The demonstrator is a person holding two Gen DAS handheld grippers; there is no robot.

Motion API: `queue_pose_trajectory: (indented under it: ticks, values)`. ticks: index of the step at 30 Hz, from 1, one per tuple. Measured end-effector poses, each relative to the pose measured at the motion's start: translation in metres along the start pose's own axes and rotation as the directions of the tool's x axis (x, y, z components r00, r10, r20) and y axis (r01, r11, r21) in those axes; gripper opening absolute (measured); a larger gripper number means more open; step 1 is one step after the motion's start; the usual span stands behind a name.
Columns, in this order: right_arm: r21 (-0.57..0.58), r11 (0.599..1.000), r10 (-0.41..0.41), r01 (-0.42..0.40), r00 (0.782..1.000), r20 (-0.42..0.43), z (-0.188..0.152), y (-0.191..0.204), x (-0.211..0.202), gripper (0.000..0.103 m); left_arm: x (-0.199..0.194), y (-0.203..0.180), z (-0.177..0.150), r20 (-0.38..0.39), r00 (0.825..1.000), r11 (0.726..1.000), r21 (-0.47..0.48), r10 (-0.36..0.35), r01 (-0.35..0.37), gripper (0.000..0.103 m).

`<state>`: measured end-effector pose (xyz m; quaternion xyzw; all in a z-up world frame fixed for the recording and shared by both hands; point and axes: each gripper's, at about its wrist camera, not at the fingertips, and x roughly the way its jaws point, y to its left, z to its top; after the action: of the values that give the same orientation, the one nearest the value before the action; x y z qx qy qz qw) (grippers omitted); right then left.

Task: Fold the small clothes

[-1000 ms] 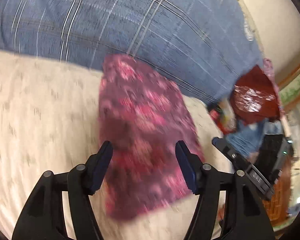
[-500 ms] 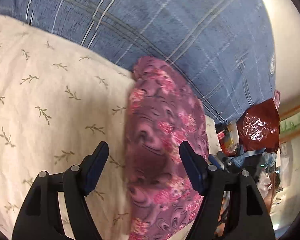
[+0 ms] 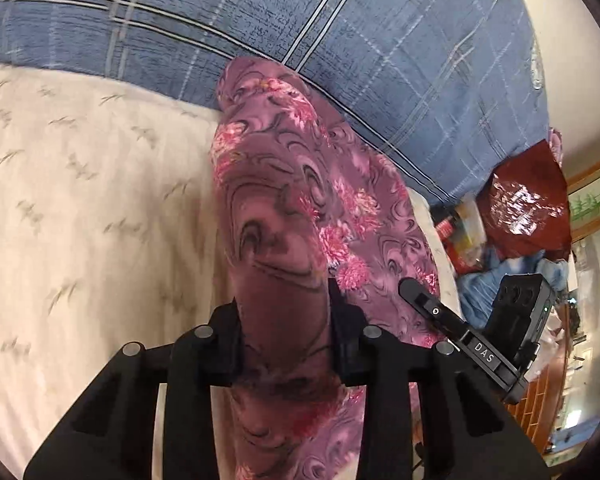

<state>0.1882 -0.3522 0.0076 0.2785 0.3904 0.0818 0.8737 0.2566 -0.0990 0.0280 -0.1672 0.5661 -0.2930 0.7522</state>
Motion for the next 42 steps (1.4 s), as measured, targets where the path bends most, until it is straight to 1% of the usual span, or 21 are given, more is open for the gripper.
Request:
queue_pose_trajectory:
  ticks: [3, 5, 10, 12, 13, 14, 15, 16, 17, 18, 19, 21, 23, 26, 29, 31, 33, 34, 35, 36, 42]
  values:
    - [-0.026, 0.999, 0.032, -0.031, 0.999, 0.020, -0.017, 0.031, -0.026, 0.022, -0.028, -0.006, -0.022, 0.021, 0.999, 0.998, 0.045, 0.046, -0.046, 0.031]
    - [-0.064, 0.996, 0.055, -0.054, 0.998, 0.017, -0.032, 0.054, -0.043, 0.022, -0.055, 0.000, -0.041, 0.039, 0.999, 0.998, 0.050, 0.037, -0.039, 0.031]
    - [-0.054, 0.981, 0.187, -0.188, 0.982, -0.012, -0.096, 0.083, -0.077, 0.025, -0.117, 0.029, -0.107, 0.058, 0.998, 0.996, 0.083, 0.035, -0.040, 0.034]
    - [-0.043, 0.974, 0.220, -0.223, 0.974, -0.055, -0.132, 0.088, -0.074, 0.027, -0.121, 0.048, -0.138, 0.056, 0.996, 0.995, 0.069, 0.065, -0.069, 0.038]
    - [-0.041, 0.977, 0.207, -0.211, 0.975, -0.082, -0.146, 0.090, -0.068, 0.028, -0.117, 0.058, -0.149, 0.039, 0.994, 0.993, 0.065, 0.097, -0.100, 0.040]
    - [-0.038, 0.985, 0.165, -0.171, 0.979, -0.120, -0.162, 0.087, -0.059, 0.028, -0.105, 0.071, -0.161, 0.004, 0.986, 0.984, 0.065, 0.164, -0.164, 0.042]
    - [-0.042, 0.994, 0.097, -0.105, 0.982, -0.164, -0.177, 0.083, -0.048, 0.032, -0.096, 0.084, -0.171, -0.024, 0.980, 0.979, 0.062, 0.197, -0.196, 0.050]
    - [-0.027, 0.995, 0.091, -0.096, 0.984, -0.154, -0.186, 0.077, -0.046, 0.035, -0.098, 0.092, -0.175, -0.002, 0.987, 0.986, 0.041, 0.161, -0.161, 0.052]
    - [-0.008, 0.995, 0.100, -0.102, 0.987, -0.129, -0.187, 0.075, -0.051, 0.037, -0.106, 0.098, -0.175, 0.009, 0.992, 0.992, 0.003, 0.127, -0.127, 0.052]
    - [0.016, 0.996, 0.089, -0.088, 0.988, -0.123, -0.184, 0.075, -0.056, 0.043, -0.113, 0.098, -0.173, 0.010, 0.992, 0.992, -0.011, 0.128, -0.128, 0.052]
    - [0.023, 0.997, 0.078, -0.076, 0.990, -0.119, -0.181, 0.074, -0.061, 0.044, -0.123, 0.094, -0.169, 0.040, 0.987, 0.988, 0.008, 0.154, -0.154, 0.052]
    - [0.008, 1.000, 0.010, -0.009, 0.998, -0.065, -0.169, 0.076, -0.077, 0.044, -0.141, 0.081, -0.162, 0.137, 0.967, 0.972, 0.065, 0.213, -0.224, 0.051]
    - [-0.017, 0.999, -0.033, 0.033, 0.999, 0.005, -0.155, 0.084, -0.088, 0.043, -0.149, 0.065, -0.151, 0.214, 0.950, 0.961, 0.106, 0.228, -0.254, 0.052]
    - [-0.125, 0.992, -0.002, 0.011, 0.998, 0.071, -0.133, 0.113, -0.085, 0.040, -0.130, 0.043, -0.122, 0.229, 0.944, 0.948, 0.157, 0.236, -0.275, 0.052]
    - [-0.239, 0.970, -0.017, 0.033, 0.997, 0.069, -0.122, 0.137, -0.061, 0.038, -0.100, 0.036, -0.100, 0.230, 0.925, 0.918, 0.191, 0.302, -0.347, 0.052]
    - [-0.254, 0.967, -0.022, 0.034, 0.998, 0.051, -0.118, 0.136, -0.044, 0.037, -0.080, 0.039, -0.087, 0.212, 0.917, 0.905, 0.193, 0.338, -0.379, 0.052]
    - [-0.252, 0.963, -0.096, 0.096, 0.995, 0.015, -0.116, 0.122, -0.016, 0.036, -0.060, 0.050, -0.074, 0.186, 0.908, 0.897, 0.171, 0.376, -0.407, 0.055]
    - [-0.247, 0.963, -0.115, 0.107, 0.993, -0.016, -0.121, 0.118, -0.008, 0.035, -0.049, 0.057, -0.068, 0.158, 0.912, 0.902, 0.158, 0.379, -0.403, 0.064]
    - [-0.235, 0.968, -0.099, 0.091, 0.995, -0.022, -0.122, 0.110, 0.000, 0.035, -0.037, 0.069, -0.062, 0.109, 0.921, 0.915, 0.118, 0.375, -0.387, 0.068]
    - [-0.236, 0.968, -0.088, 0.084, 0.996, -0.004, -0.122, 0.107, -0.003, 0.035, -0.034, 0.077, -0.060, 0.094, 0.932, 0.929, 0.085, 0.351, -0.359, 0.074]
    - [-0.221, 0.972, -0.098, 0.085, 0.994, -0.047, -0.115, 0.115, -0.011, 0.035, -0.060, 0.080, -0.059, 0.102, 0.952, 0.954, 0.060, 0.287, -0.294, 0.072]
